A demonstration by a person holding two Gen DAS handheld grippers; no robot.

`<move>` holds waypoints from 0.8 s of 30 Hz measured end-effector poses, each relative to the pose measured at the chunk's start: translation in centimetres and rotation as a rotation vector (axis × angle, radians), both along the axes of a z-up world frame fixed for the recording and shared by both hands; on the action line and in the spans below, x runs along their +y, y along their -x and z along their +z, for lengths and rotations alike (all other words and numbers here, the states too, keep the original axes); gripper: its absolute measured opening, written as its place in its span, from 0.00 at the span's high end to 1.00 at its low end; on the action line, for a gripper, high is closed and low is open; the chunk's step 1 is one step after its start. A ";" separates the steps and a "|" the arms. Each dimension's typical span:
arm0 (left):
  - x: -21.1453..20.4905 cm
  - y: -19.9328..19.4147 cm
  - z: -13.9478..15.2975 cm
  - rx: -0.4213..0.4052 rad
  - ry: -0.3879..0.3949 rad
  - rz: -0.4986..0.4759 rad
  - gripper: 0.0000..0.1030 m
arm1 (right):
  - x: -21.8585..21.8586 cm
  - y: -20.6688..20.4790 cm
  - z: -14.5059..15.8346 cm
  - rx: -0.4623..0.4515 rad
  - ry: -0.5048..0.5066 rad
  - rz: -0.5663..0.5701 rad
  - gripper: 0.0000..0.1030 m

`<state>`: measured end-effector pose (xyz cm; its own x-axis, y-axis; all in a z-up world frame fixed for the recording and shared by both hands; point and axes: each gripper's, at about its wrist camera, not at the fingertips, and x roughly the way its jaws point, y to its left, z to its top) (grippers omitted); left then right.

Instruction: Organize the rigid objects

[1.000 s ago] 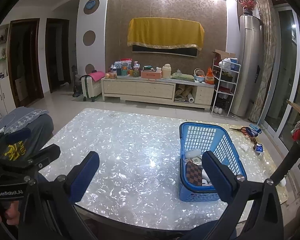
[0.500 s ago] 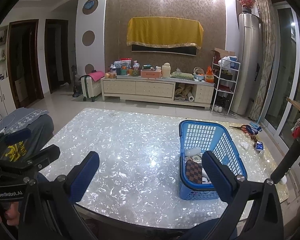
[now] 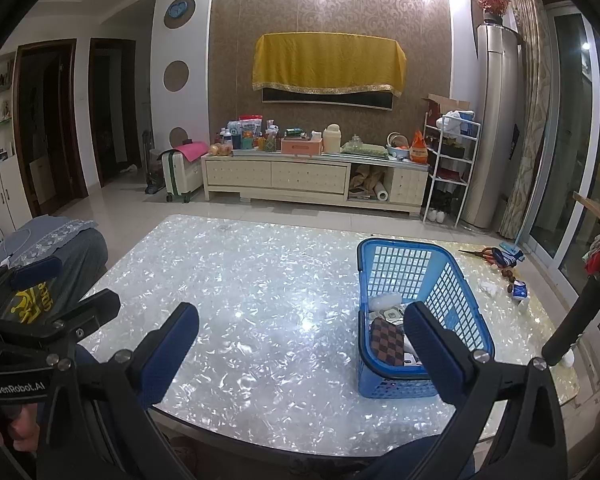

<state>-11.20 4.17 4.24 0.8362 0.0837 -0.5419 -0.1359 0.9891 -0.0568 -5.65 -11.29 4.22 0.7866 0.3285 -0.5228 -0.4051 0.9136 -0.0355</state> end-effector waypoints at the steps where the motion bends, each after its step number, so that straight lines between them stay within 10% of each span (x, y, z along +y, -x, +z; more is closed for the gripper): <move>1: 0.1 0.0 0.0 0.002 0.001 -0.004 0.00 | 0.0 0.0 0.0 0.001 0.000 -0.002 0.00; 24: -0.2 -0.4 0.0 0.012 -0.006 -0.034 0.00 | -0.2 -0.1 -0.1 0.020 0.005 -0.015 0.00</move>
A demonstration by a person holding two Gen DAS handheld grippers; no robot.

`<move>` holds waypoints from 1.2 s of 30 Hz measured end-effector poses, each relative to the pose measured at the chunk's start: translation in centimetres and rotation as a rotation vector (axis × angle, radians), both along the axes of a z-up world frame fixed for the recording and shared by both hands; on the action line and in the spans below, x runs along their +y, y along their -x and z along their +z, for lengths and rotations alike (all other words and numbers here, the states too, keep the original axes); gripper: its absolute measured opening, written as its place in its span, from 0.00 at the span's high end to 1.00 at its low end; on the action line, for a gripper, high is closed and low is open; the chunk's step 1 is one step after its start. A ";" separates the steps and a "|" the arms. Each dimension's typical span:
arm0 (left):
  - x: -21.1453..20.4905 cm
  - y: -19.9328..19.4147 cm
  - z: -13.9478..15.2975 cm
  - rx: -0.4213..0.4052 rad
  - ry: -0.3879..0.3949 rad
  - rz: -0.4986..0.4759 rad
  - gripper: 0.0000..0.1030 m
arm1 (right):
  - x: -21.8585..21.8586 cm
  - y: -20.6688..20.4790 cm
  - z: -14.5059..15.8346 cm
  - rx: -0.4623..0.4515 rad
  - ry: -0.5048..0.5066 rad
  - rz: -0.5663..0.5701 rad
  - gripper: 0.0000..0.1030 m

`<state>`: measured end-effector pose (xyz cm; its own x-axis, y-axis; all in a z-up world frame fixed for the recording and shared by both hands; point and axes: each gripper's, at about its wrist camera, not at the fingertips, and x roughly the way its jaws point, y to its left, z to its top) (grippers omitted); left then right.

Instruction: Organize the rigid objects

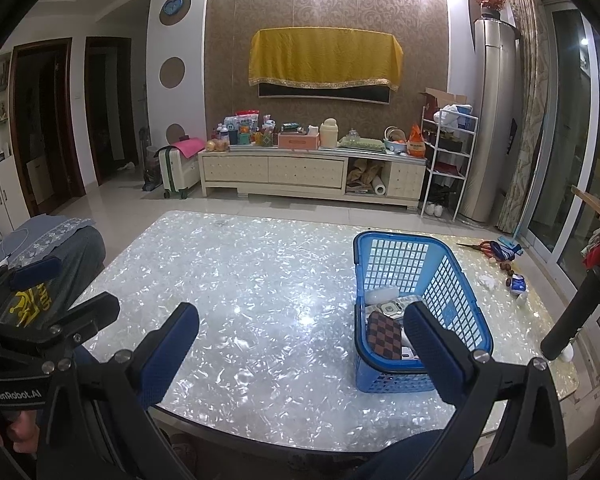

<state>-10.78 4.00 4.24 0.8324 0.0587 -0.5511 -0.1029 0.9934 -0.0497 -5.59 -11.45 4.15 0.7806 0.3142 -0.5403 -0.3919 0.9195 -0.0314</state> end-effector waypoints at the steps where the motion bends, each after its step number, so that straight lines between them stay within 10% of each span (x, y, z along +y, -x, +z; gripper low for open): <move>1: 0.0 -0.1 0.0 0.001 -0.001 -0.002 0.00 | 0.0 0.0 0.0 0.000 0.001 0.000 0.00; 36: 1.3 -0.5 -0.2 0.019 0.005 -0.033 0.00 | 0.0 -0.1 -0.2 0.022 -0.005 -0.005 0.00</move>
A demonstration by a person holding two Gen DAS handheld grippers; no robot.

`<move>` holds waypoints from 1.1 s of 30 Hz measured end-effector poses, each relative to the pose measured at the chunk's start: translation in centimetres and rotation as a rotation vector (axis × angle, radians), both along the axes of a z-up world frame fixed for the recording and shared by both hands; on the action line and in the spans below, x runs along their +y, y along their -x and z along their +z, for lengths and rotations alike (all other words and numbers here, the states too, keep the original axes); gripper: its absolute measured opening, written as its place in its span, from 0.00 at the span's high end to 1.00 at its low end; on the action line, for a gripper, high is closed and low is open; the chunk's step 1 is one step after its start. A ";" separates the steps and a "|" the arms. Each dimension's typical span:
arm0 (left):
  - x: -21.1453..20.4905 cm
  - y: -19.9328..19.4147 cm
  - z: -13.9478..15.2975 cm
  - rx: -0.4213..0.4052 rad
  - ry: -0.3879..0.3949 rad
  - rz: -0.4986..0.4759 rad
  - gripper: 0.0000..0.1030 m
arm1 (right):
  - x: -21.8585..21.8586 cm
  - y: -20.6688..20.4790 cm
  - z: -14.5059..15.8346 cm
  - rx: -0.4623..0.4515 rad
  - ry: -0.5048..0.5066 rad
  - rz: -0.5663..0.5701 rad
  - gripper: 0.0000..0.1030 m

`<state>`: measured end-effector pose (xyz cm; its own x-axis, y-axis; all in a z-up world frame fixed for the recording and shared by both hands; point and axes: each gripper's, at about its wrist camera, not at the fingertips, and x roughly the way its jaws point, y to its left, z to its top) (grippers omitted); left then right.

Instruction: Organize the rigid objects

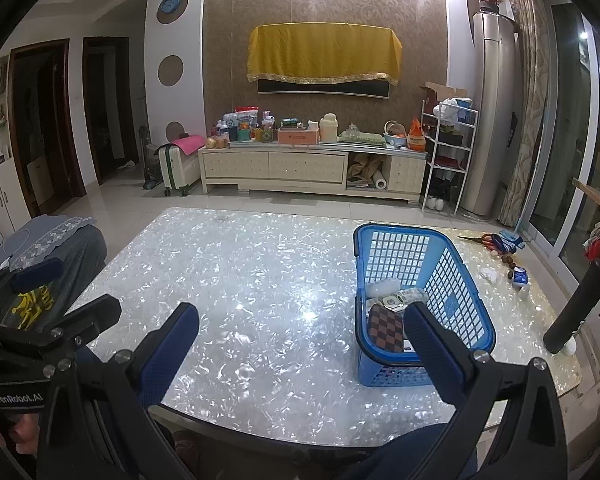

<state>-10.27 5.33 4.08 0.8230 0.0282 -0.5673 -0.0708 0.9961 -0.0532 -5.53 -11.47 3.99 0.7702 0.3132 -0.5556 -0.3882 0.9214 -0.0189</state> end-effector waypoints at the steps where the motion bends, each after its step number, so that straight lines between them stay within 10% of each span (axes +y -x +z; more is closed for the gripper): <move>1: 0.1 0.0 -0.1 0.001 -0.001 -0.001 0.00 | 0.0 0.0 -0.1 0.002 0.000 0.000 0.00; 33: 0.1 -2.4 -2.0 0.063 0.001 -0.018 0.00 | -0.5 -1.1 -1.3 0.064 -0.002 -0.015 0.00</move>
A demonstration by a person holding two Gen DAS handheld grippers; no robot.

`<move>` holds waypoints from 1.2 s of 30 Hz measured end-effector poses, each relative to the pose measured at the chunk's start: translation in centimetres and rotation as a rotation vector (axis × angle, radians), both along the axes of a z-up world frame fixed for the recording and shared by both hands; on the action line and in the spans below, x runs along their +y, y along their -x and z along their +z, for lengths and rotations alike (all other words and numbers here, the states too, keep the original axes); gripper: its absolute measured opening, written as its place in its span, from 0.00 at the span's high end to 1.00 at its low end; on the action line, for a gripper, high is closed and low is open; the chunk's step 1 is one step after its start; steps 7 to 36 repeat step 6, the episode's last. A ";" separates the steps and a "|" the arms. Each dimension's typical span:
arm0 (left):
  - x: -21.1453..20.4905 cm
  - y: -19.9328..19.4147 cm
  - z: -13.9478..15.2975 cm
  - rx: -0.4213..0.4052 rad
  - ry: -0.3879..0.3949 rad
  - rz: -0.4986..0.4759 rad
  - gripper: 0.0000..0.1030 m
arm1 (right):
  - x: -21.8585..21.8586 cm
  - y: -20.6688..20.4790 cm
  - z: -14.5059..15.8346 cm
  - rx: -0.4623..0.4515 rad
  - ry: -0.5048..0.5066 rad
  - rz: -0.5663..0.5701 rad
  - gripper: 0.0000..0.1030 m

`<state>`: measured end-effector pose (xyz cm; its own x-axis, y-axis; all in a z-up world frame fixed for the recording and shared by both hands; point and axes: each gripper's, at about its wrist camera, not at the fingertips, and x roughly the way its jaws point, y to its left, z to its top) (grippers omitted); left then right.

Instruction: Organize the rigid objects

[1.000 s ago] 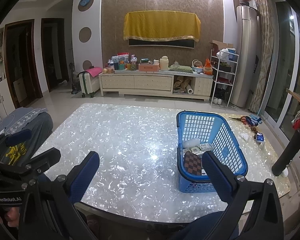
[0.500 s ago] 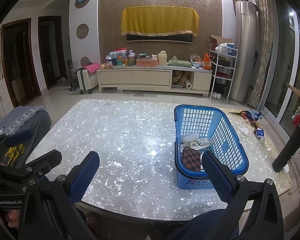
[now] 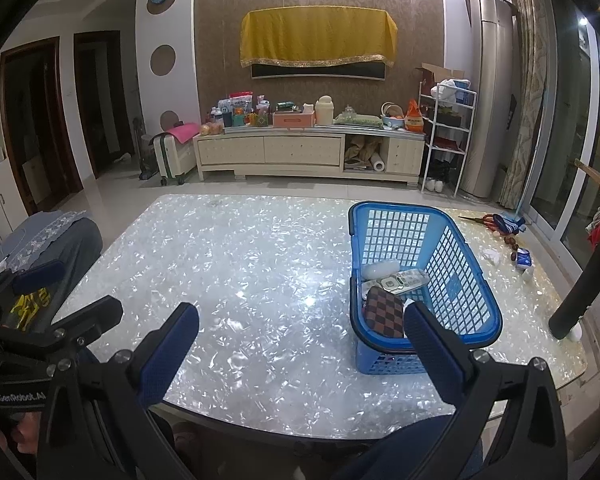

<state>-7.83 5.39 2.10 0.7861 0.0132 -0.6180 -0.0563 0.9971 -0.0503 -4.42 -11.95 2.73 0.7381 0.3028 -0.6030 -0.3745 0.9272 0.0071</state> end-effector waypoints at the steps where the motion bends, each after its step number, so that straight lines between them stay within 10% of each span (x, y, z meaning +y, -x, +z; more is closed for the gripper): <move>1: 0.0 0.0 0.0 0.001 0.000 0.001 0.00 | 0.0 0.0 0.0 0.000 0.000 0.001 0.00; 36: -0.2 0.0 -0.1 -0.009 -0.004 0.002 0.00 | 0.0 0.0 0.0 0.003 -0.002 0.003 0.00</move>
